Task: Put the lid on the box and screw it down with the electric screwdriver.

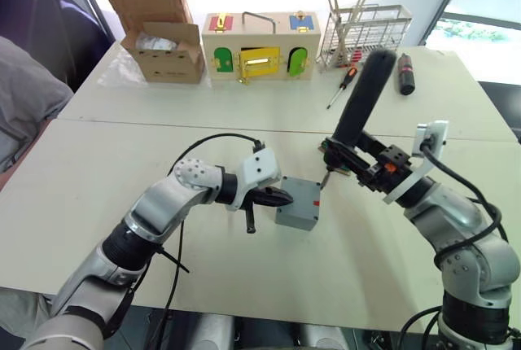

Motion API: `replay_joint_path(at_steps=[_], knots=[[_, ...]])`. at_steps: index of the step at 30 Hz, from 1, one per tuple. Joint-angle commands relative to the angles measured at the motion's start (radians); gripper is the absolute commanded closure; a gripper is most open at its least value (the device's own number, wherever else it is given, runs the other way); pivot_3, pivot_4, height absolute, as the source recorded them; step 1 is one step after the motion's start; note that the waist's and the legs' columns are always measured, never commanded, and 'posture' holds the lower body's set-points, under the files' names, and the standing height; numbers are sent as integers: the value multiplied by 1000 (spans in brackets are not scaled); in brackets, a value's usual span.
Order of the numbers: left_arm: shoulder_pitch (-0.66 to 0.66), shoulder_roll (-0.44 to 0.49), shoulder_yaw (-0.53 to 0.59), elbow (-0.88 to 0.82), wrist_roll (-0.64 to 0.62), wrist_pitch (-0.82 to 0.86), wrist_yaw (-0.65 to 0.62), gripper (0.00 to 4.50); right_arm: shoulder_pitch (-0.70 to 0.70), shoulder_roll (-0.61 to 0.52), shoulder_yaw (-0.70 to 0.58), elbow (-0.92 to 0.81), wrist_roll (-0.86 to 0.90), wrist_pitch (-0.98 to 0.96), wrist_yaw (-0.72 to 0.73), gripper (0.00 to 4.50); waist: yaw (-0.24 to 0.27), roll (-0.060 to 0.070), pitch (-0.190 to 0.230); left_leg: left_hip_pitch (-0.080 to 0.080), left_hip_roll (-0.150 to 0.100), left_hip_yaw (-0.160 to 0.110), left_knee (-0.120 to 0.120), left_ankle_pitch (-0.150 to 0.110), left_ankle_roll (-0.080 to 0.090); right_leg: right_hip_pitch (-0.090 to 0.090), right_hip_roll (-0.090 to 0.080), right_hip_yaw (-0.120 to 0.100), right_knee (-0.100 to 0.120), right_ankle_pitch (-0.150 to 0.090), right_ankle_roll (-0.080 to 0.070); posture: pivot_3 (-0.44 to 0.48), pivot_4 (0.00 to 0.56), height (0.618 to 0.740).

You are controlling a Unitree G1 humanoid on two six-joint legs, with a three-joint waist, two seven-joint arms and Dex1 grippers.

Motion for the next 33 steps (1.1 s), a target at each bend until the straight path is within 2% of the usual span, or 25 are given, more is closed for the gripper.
replay_joint_path(at_steps=[1, 19, 33], knots=[[11, 2, -7, -2, 15, 5, -3, 4500, -45, -19, -46, -24, 40, -44, -14, 2600, 0, 0, 0, 0, 0, 0, 0, 0, 0, 0, 0, 0, 0, 0, 0, 0, 150, 740], [20, -2, -13, -1, 29, -9, -7, 4500, -4, -42, -13, -52, 129, -22, -35, 2600, 1, 0, 0, 0, 0, 0, 0, 0, 0, 0, 0, 0, 0, 0, 0, 0, 150, 740], [24, -3, -10, 0, 36, -9, -7, 4500, 40, -64, 81, -33, 30, -103, -18, 2600, 1, 0, 0, 2, 0, 0, 0, 0, 0, 2, 0, 0, -1, 0, 0, 0, 150, 740]])
